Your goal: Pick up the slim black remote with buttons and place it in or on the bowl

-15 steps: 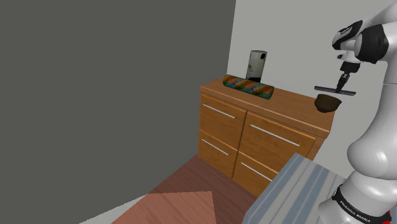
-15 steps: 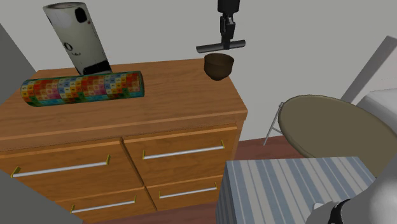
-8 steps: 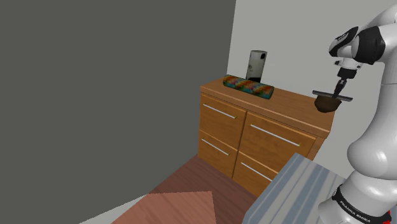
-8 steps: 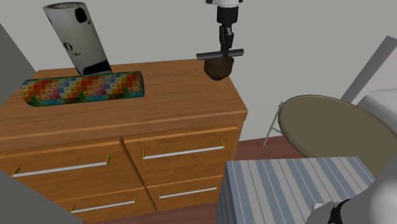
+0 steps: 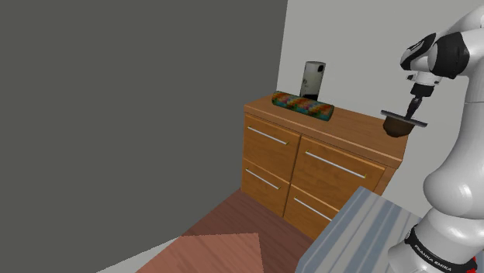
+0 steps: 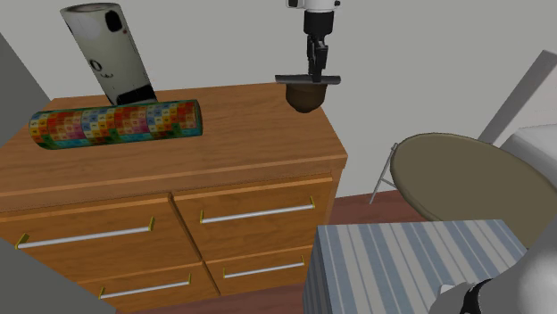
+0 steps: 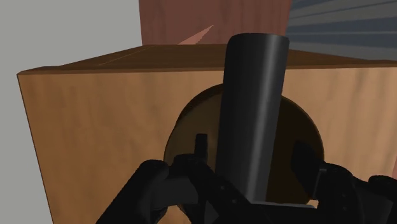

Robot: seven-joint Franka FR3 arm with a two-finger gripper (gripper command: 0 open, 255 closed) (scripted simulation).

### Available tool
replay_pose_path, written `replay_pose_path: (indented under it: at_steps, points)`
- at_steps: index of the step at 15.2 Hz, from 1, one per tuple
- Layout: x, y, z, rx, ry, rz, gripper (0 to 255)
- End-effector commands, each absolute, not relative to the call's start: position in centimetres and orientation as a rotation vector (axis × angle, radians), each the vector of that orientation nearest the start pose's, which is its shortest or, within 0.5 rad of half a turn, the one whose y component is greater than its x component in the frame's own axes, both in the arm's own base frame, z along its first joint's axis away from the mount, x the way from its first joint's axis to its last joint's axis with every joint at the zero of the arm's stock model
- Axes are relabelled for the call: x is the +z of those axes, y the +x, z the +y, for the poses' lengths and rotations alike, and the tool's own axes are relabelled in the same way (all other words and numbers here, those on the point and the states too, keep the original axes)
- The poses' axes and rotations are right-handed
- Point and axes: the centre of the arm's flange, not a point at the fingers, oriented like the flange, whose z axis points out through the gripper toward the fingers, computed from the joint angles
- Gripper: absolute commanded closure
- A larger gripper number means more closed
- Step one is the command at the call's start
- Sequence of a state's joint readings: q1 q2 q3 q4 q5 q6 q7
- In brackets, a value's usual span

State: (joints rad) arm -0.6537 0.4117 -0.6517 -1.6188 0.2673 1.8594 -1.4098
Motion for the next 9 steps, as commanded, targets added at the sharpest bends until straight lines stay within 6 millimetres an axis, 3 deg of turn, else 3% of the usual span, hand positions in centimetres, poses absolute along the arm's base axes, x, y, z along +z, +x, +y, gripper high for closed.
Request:
replay_pose_path:
  at_steps: [1,5,9]
  points:
    - [41.8,23.6,-60.4,0.018,-3.060,-0.072,0]
    - [41.8,23.6,-60.4,0.018,-3.060,-0.072,0]
    - [46.8,23.6,-60.8,0.018,-3.060,-0.072,0]
